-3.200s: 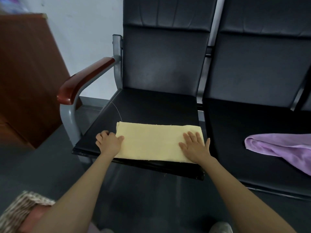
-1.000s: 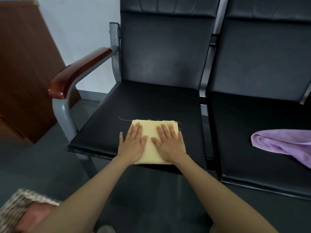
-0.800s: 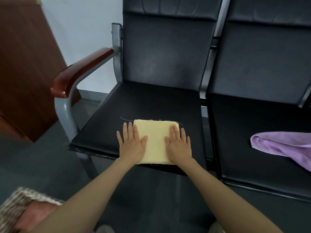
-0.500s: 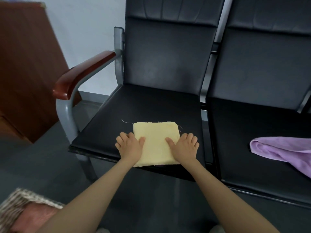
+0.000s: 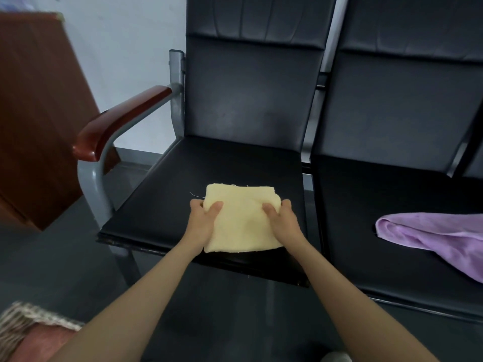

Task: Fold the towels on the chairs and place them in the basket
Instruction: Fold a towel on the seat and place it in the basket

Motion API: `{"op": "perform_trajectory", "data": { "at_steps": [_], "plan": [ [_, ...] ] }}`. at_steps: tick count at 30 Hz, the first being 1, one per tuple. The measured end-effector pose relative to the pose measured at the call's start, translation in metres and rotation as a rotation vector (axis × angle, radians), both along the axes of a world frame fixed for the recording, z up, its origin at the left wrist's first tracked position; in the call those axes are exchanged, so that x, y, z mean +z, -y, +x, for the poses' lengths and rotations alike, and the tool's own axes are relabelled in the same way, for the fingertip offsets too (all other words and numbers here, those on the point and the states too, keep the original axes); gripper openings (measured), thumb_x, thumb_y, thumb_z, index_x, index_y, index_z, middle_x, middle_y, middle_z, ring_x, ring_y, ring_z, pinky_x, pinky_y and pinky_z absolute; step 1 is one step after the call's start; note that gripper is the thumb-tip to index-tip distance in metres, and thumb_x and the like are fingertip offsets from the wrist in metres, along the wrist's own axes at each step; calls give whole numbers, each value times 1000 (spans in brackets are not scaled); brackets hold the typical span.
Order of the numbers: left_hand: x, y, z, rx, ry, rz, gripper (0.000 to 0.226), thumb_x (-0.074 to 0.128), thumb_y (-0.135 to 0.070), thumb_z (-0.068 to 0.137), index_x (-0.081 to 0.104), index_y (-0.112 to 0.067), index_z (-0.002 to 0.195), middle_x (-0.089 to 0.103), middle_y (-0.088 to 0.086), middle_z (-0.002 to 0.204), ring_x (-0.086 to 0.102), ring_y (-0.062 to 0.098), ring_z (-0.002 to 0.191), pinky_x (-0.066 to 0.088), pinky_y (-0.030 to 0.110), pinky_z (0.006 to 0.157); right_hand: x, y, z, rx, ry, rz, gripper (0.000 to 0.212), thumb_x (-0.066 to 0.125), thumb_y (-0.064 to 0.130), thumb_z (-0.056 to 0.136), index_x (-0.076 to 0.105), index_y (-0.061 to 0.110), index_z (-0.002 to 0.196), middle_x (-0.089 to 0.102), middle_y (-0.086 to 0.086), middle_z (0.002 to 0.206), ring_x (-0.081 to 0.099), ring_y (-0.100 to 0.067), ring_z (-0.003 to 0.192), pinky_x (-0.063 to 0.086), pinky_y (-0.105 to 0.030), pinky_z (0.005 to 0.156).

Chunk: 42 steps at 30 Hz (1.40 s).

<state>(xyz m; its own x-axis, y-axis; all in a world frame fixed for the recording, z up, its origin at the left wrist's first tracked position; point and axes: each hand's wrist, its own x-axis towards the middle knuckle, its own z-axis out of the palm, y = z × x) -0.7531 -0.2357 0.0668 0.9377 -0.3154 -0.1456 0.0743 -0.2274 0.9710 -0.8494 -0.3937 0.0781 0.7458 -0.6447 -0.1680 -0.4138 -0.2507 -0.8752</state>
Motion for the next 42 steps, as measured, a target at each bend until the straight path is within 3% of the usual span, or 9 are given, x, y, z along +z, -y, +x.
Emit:
{"op": "perform_trajectory", "data": {
  "at_steps": [6,9,13,17,27,31,35,39,42],
  "plan": [
    [31,-5,5,-199,-20,-160,15,57,-22,94,63,-27,107,57,1,118,56,20,106,51,37,89,14,26,-20,117,307,402,45,54,23,96,40,41,136,60,-2,114,62,-18,96,55,-30,71],
    [44,-5,2,-317,17,-154,23,58,-10,92,67,-28,103,55,-5,119,54,13,106,50,29,87,18,40,-30,217,337,392,27,52,14,96,64,28,116,56,3,120,56,-16,102,52,-29,79],
    [44,-3,0,-364,211,61,43,63,-8,88,57,-35,122,47,0,120,50,13,107,44,25,91,19,48,-40,238,382,387,46,64,-6,82,64,23,118,55,6,122,56,-16,109,54,-29,86],
    [36,3,-4,-406,351,273,66,68,-13,85,39,-28,142,37,0,116,43,13,101,37,18,85,23,44,-42,261,240,48,54,73,3,78,60,37,118,55,13,118,54,-9,107,51,-27,88],
    [29,-1,-6,-302,875,491,48,50,-22,97,37,-12,142,29,-2,105,33,10,95,32,19,79,22,36,-36,129,236,-588,46,68,14,85,53,19,128,52,6,110,47,-9,100,42,-23,87],
    [32,-1,-6,-306,859,529,42,48,-25,97,42,-13,138,31,-2,104,34,11,93,33,21,76,23,38,-36,155,224,-590,32,66,20,86,58,22,117,54,4,102,51,-12,94,49,-31,83],
    [36,-4,-4,-355,797,487,31,59,-27,91,52,-17,120,34,-3,106,34,10,99,34,22,81,25,43,-37,153,232,-392,26,71,21,81,60,26,103,47,4,107,40,-12,108,39,-19,84],
    [46,-8,-7,-383,441,232,25,66,-29,86,51,-18,103,45,-6,114,48,11,103,42,23,83,30,45,-42,59,351,32,36,70,27,73,60,25,107,47,5,124,48,-16,112,46,-28,82],
    [54,-3,-16,-354,182,-34,21,58,-28,92,49,-16,107,57,-1,109,57,13,99,50,31,82,31,44,-42,75,445,263,33,62,25,69,61,21,101,61,-2,108,58,-22,98,52,-34,70]
  ]
}}
